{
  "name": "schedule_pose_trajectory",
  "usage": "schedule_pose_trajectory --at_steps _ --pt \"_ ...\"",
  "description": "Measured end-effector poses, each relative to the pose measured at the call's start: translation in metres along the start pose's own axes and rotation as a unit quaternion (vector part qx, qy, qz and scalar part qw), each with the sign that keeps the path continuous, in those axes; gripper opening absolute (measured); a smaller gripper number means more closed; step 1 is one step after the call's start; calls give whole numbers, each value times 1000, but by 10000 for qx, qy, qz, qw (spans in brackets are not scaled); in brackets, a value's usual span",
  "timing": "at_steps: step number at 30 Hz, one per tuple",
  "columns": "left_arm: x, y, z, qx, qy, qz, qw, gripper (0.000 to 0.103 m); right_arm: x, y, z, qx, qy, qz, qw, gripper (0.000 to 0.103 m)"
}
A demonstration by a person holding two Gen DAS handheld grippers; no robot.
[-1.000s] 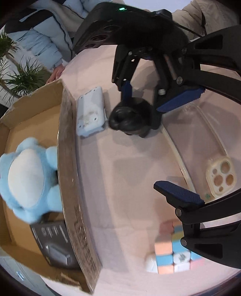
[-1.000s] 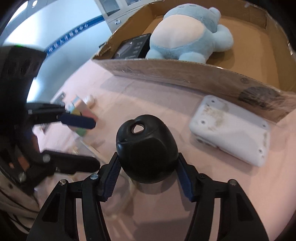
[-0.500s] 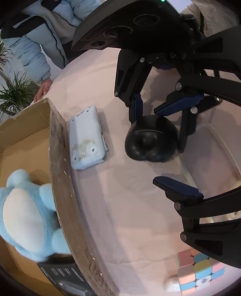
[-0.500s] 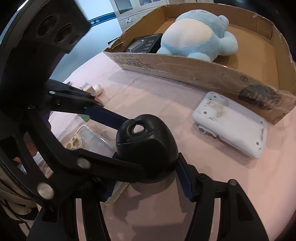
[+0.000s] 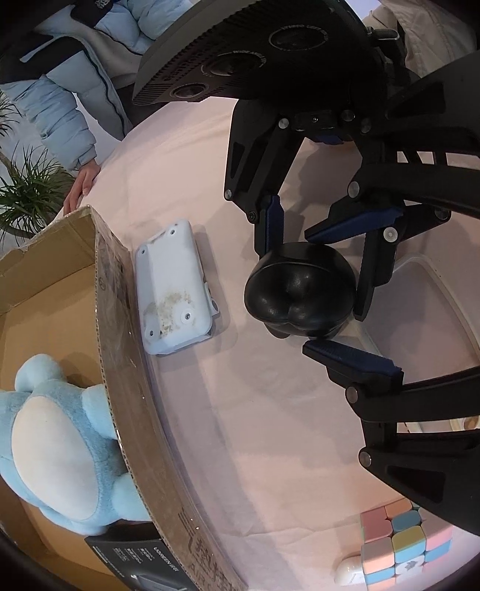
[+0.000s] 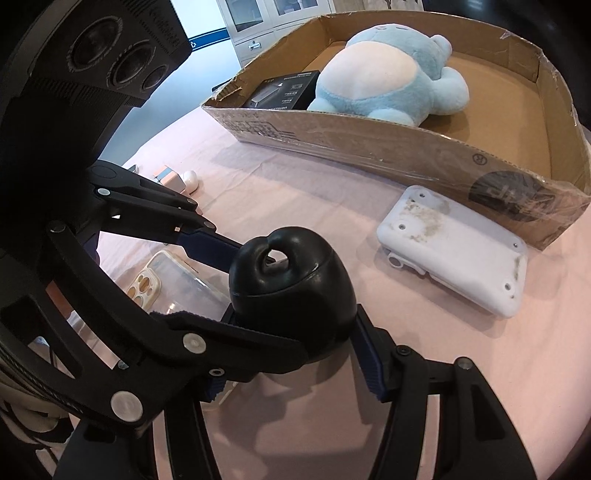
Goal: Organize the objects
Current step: 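Lift the black round object with both grippers toward the cardboard box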
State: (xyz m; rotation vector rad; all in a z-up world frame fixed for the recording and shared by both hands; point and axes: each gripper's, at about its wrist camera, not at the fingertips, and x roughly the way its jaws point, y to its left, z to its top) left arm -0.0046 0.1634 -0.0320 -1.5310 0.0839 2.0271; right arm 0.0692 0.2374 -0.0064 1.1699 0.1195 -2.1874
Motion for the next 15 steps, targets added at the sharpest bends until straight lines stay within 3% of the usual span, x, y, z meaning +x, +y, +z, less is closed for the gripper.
schedule_pose_trajectory --at_steps 15 --pt "-27 -19 18 378 -108 82 9992 52 -26 5 20 -121 32 -371 9992 56"
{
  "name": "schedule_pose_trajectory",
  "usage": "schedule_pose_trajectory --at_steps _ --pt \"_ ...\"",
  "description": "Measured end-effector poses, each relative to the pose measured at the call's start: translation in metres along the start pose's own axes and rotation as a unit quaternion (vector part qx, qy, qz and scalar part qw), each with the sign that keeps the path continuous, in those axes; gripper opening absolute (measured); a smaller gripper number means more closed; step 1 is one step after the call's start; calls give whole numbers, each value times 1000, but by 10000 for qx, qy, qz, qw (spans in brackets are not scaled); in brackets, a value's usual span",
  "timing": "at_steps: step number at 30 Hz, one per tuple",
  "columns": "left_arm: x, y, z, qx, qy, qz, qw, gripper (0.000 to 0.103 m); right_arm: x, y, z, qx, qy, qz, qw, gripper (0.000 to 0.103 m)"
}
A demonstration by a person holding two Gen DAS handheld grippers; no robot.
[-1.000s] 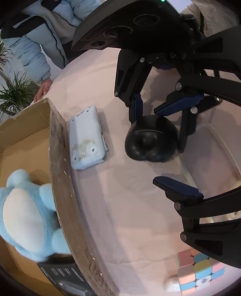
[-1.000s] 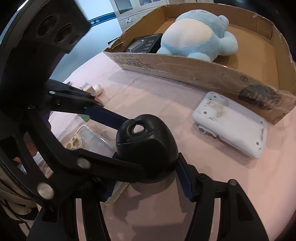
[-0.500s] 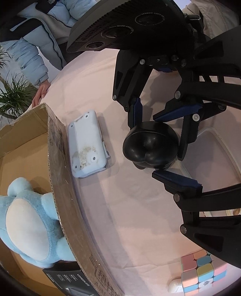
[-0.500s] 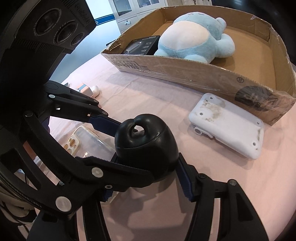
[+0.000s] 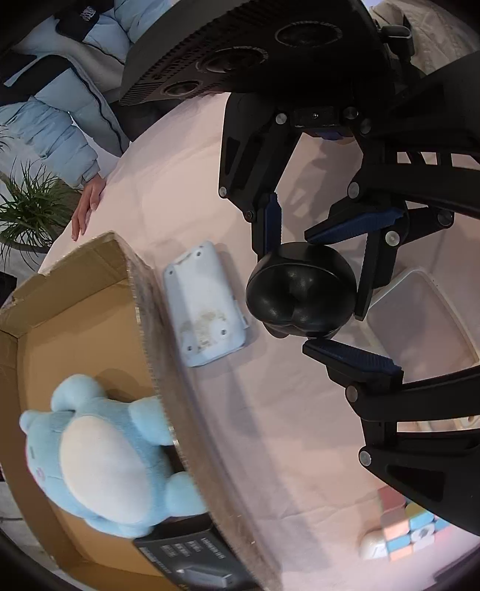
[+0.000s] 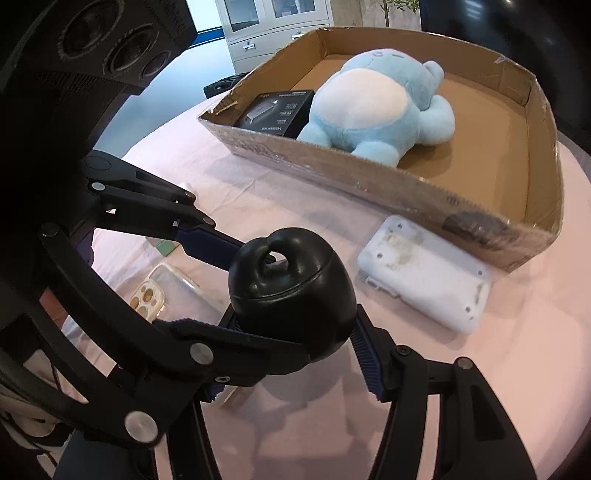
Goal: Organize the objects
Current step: 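Lift the black round object with both grippers toward the cardboard box, then lower the black object into the box and open both grippers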
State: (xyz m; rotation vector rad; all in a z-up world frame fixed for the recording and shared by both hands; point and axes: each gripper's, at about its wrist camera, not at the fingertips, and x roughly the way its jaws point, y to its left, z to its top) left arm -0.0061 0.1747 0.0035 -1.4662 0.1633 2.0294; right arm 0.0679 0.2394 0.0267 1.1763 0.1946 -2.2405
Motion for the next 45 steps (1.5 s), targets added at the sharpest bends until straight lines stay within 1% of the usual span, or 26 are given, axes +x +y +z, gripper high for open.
schedule_pose_trajectory --at_steps 3,6,11,18,23,24,28,31,34,38,40,41,42,44,45 --pt "-7 1 8 73 -23 -32 10000 52 -3 -2 8 -24 -12 -40 10000 56" --pt "-14 -1 16 143 -78 23 9999 52 -8 -6 16 -61 -61 -81 9999 56" --pt "-23 -1 39 241 -68 80 9997 52 -16 -16 31 -112 -136 -100 9998 56" --pt "-21 -2 81 452 64 211 9987 51 -20 -43 55 -75 -196 -109 9997 56" --pt "-20 -2 121 678 96 297 9972 51 -21 -67 76 -63 -254 -199 9995 56" --pt "-19 -1 131 711 95 287 9970 51 -21 -73 80 -34 -266 -220 9994 56" --pt "-13 2 155 809 52 216 9965 51 -21 -99 94 154 -308 -323 9989 56" --pt "1 5 170 912 83 173 9956 51 -14 -116 99 222 -266 -353 9988 56" --pt "14 7 177 919 36 158 9956 49 -5 -129 100 323 -171 -365 9987 56" --pt "30 11 177 817 -65 154 9965 50 11 -142 99 446 -81 -454 9979 56" --pt "35 16 175 793 -106 69 9968 52 17 -142 98 358 -33 -661 9972 56" --pt "38 18 175 718 -145 51 9973 57 18 -140 97 300 -5 -776 9965 56" --pt "40 20 174 630 -186 51 9978 65 20 -139 97 255 14 -854 9960 56" --pt "40 27 170 404 -315 51 9987 73 22 -137 96 197 38 -949 9953 57" --pt "38 28 169 281 -387 46 9988 74 21 -135 96 205 30 -1006 9947 58"
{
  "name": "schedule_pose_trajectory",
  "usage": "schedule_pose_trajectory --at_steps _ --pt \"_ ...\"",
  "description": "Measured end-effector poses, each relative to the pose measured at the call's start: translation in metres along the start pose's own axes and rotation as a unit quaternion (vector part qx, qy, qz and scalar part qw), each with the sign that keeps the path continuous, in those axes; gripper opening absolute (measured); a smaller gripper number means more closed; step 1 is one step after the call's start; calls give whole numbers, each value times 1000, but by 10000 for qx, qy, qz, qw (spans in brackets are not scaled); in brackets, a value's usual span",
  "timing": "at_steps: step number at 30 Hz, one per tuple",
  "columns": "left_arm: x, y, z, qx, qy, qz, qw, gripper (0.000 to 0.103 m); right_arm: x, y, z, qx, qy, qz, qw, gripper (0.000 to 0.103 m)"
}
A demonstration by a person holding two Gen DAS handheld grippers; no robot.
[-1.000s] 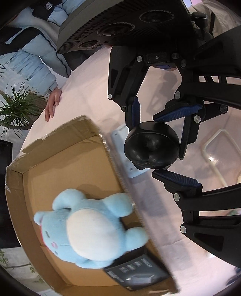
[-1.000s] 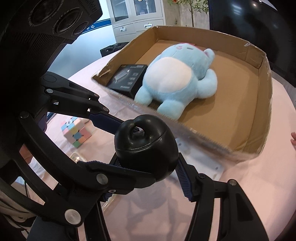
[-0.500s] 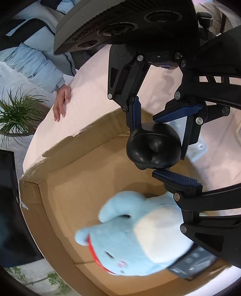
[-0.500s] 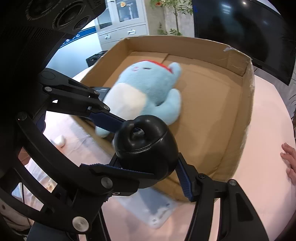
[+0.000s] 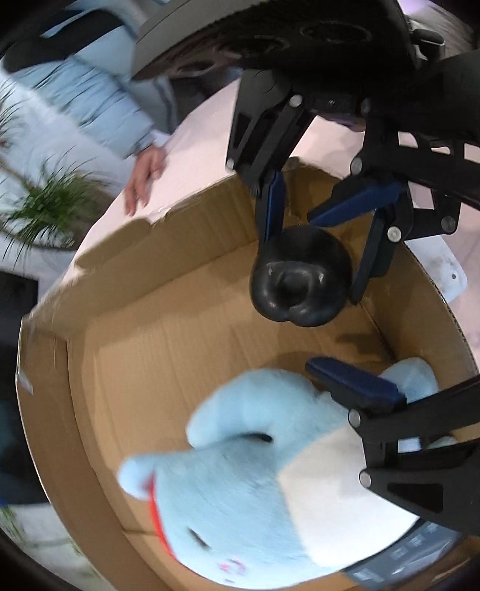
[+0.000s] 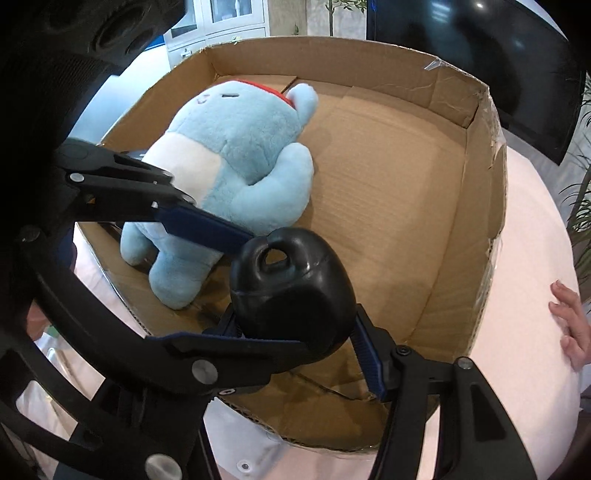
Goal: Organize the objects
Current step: 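Lower the black object into the box and open both grippers, then close both grippers on the white plastic case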
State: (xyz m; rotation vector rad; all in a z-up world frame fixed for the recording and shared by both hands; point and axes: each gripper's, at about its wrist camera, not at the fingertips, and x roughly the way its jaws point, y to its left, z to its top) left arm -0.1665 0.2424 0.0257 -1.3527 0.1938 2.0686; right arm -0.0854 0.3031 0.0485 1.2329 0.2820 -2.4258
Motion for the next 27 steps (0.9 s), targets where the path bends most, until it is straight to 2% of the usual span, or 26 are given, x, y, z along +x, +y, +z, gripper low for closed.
schedule_pose_trajectory --at_steps 2,4,8,10,13,17,21,27 --pt "-11 -1 -7 -124 -147 -3 9998 74 -5 1 -2 121 -62 -17 9999 71" --pt "-25 -6 -14 -72 -273 -62 9996 76 -16 2 -6 215 -192 56 9996 77" --pt "-54 -21 -30 279 -440 -42 9986 86 -39 5 -18 240 -250 -108 9993 78" --pt "-63 -25 -40 398 -459 -18 9982 88 -53 4 -29 328 -273 -7 9991 79" --pt "-64 -28 -62 491 -233 76 9985 88 -63 -1 -47 572 -217 240 9978 80" --pt "-46 -27 -103 798 199 45 9966 88 -60 2 -73 696 -32 554 9960 80" --pt "-11 -20 -123 918 563 -7 9942 88 -34 1 -93 817 106 794 9934 80" --pt "6 -16 -123 972 171 381 9944 88 -11 10 -104 491 227 845 9950 80"
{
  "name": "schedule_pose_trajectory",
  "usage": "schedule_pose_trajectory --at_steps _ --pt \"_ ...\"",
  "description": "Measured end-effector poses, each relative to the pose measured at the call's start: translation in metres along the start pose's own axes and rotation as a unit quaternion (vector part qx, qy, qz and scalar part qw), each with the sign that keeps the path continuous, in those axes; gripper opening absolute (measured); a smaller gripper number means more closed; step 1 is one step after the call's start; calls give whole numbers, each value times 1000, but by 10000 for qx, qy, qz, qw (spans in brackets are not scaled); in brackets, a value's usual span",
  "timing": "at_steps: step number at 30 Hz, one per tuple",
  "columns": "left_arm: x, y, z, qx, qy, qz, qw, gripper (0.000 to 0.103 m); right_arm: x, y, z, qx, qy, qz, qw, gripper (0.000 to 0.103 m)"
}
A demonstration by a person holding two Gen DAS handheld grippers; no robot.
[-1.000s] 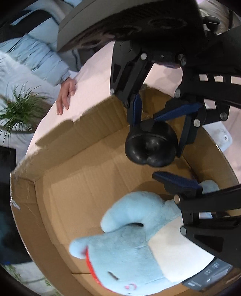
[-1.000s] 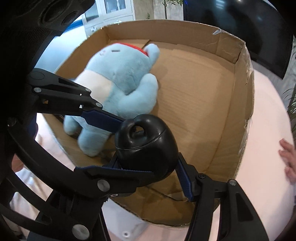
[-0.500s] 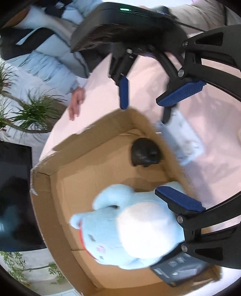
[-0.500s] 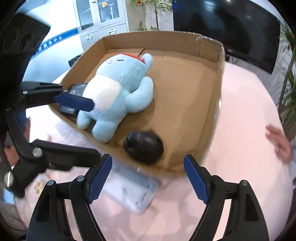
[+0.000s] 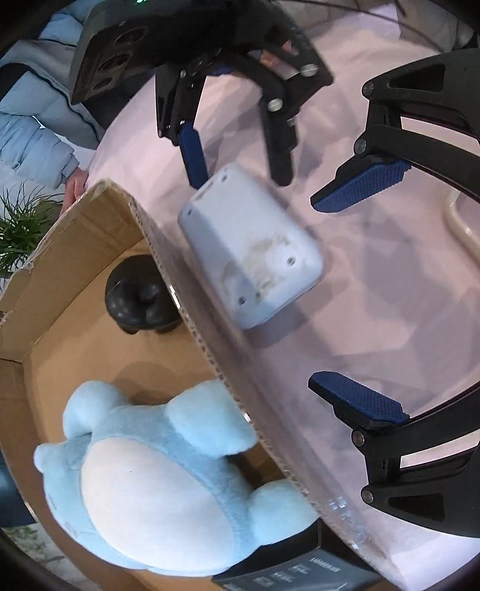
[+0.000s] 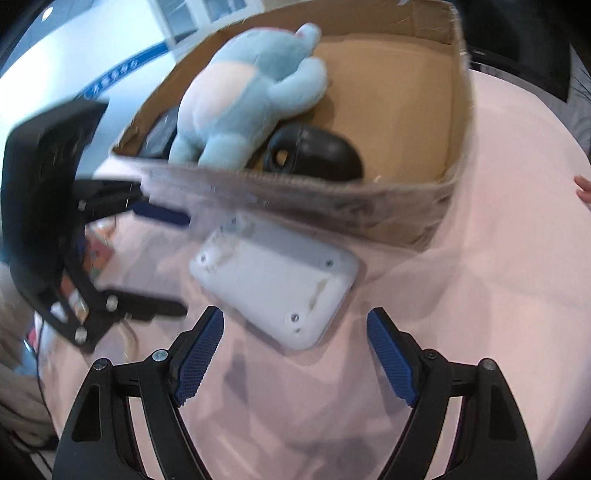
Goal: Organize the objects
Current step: 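Close both grippers on the white plastic case, then lift the white plastic case with both grippers off the table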
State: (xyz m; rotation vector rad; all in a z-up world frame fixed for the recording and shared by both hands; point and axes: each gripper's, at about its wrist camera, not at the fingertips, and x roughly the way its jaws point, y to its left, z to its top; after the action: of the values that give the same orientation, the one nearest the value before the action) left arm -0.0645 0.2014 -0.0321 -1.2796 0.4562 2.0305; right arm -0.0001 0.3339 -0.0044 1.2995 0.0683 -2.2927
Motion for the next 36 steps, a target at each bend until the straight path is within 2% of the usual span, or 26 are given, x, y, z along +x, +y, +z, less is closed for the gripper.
schedule_pose_trajectory --at_steps 2,4,7,10,13,15,17,19,23,24,27,32,34,36 --pt "3 -5 1 140 -100 224 9996 88 2 6 -2 -229 -14 -137 9996 80" --pt "8 -11 3 350 -131 276 9989 88 5 11 -1 -407 -7 -264 9988 80" --pt "17 -17 6 613 -3 78 9981 88 11 17 3 -626 17 -333 9975 80" --pt "21 -16 10 583 27 -51 9983 87 17 22 7 -853 36 -418 9955 80" --pt "18 -14 13 622 -1 -46 9981 72 19 23 8 -967 21 -442 9943 79" --pt "17 -13 15 643 -18 -93 9979 57 19 22 9 -994 17 -422 9942 76" --pt "15 -14 17 679 -32 -143 9976 53 18 21 9 -1028 1 -429 9938 68" --pt "15 -16 18 708 -36 -104 9974 51 18 21 9 -1063 21 -425 9934 66" --pt "11 -24 16 785 33 -145 9968 44 18 28 12 -1045 65 -189 9943 49" --pt "8 -28 13 854 60 -141 9962 44 18 32 12 -1054 94 -195 9942 48" --pt "-1 -41 -2 967 53 -41 9953 44 16 54 4 -1279 211 -438 9906 49" --pt "-27 -59 -35 1060 -54 -181 9942 44 -3 81 -23 -1231 90 -337 9918 49" --pt "-40 -66 -48 1141 -81 -212 9932 44 -13 91 -36 -1275 58 -271 9915 52" --pt "-49 -71 -56 1126 -71 -260 9933 49 -25 96 -53 -1320 58 -240 9909 65"
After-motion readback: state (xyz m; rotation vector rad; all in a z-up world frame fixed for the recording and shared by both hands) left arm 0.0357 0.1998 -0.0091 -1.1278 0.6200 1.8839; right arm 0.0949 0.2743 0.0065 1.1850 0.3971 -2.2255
